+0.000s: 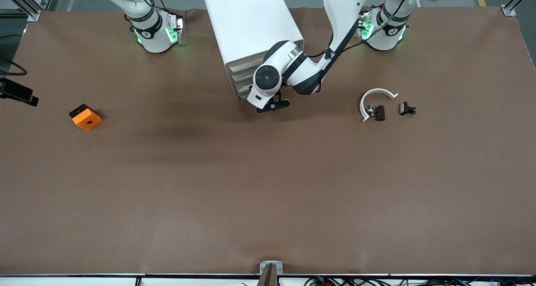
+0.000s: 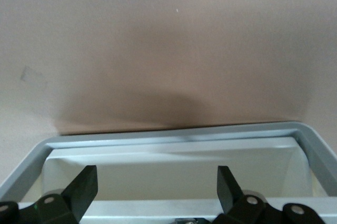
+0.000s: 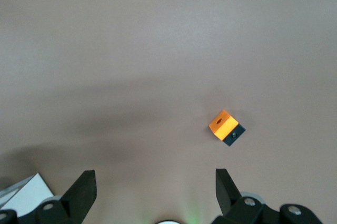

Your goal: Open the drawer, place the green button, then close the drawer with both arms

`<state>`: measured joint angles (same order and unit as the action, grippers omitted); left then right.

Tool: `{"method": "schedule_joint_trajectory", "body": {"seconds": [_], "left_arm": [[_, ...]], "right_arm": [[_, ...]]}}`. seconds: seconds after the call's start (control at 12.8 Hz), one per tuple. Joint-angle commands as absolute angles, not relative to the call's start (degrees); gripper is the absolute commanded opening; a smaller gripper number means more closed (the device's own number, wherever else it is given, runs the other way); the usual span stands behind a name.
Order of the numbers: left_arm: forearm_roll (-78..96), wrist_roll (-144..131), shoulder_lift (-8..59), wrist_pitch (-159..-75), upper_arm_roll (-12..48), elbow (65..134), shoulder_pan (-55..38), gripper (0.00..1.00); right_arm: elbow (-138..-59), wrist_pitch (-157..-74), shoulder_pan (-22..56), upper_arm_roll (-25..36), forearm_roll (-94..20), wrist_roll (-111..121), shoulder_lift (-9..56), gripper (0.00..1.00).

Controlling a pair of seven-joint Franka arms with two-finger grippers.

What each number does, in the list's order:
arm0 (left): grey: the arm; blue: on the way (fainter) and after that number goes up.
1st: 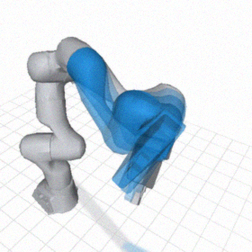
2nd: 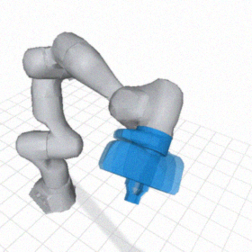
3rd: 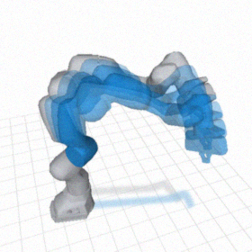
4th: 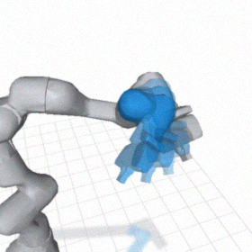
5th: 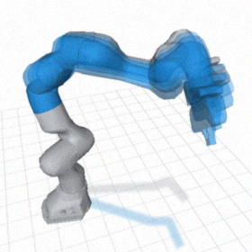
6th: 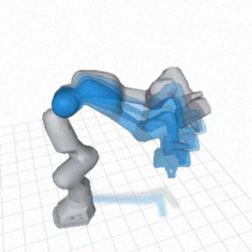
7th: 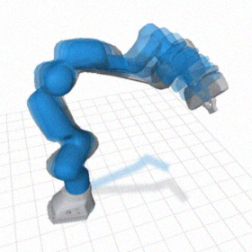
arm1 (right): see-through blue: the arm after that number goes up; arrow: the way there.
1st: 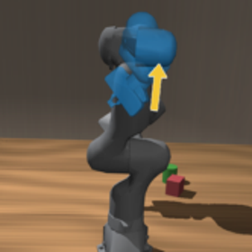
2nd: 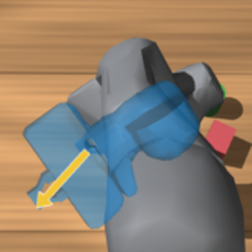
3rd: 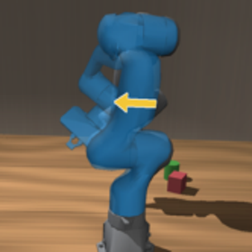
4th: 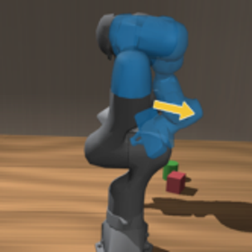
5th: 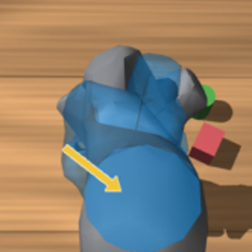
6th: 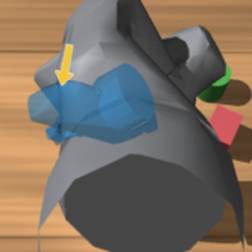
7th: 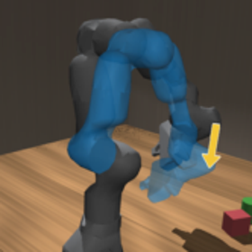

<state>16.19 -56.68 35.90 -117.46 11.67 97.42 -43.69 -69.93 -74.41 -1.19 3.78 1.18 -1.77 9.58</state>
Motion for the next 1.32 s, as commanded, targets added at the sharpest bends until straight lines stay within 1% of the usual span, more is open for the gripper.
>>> {"method": "schedule_joint_trajectory", "body": {"seconds": [0.0,0.08,0.31,0.39,0.62,0.78,0.93,1.09,1.25], "left_arm": [[17.4,-57.5,34.8,-116.4,12.9,98.3,-43.6,1.00],[17.9,-57.5,34.9,-116.4,13.2,98.3,-43.7,1.00],[18.0,-57.5,34.6,-116.3,13.1,97.8,-42.3,1.00],[17.6,-57.3,34.4,-116.3,12.8,97.1,-40.8,1.00],[16.1,-57.2,34.1,-116.3,12.4,93.1,-34.2,1.00],[10.0,-57.0,32.6,-116.3,12.5,91.1,-29.5,1.00],[4.2,-56.7,30.0,-116.3,12.5,90.8,-24.9,1.00],[-1.8,-56.2,27.1,-116.3,12.4,90.7,-21.9,1.00],[-5.7,-55.5,24.1,-116.3,12.6,90.6,-17.0,1.00]], "right_arm": [[-76.9,-76.2,-2.4,2.4,1.0,-2.0,4.5,1.00],[-79.9,-77.6,-2.4,2.3,0.9,-2.0,2.6,1.00],[-92.9,-85.9,-2.3,2.4,-0.3,-2.0,-6.2,1.00],[-94.7,-86.7,-2.3,2.4,-0.4,-2.0,-7.5,1.00],[-94.7,-86.3,-1.9,2.5,-0.4,-2.0,-7.7,1.00],[-94.4,-86.2,-2.0,2.6,-0.4,-2.0,-7.8,1.00],[-94.4,-86.4,-2.2,2.6,-0.4,-1.8,-9.0,1.00],[-94.5,-86.1,-2.5,2.7,-0.4,-1.8,-9.1,1.00],[-94.3,-84.7,-2.3,2.7,-0.4,-1.5,-9.1,1.00]]}}
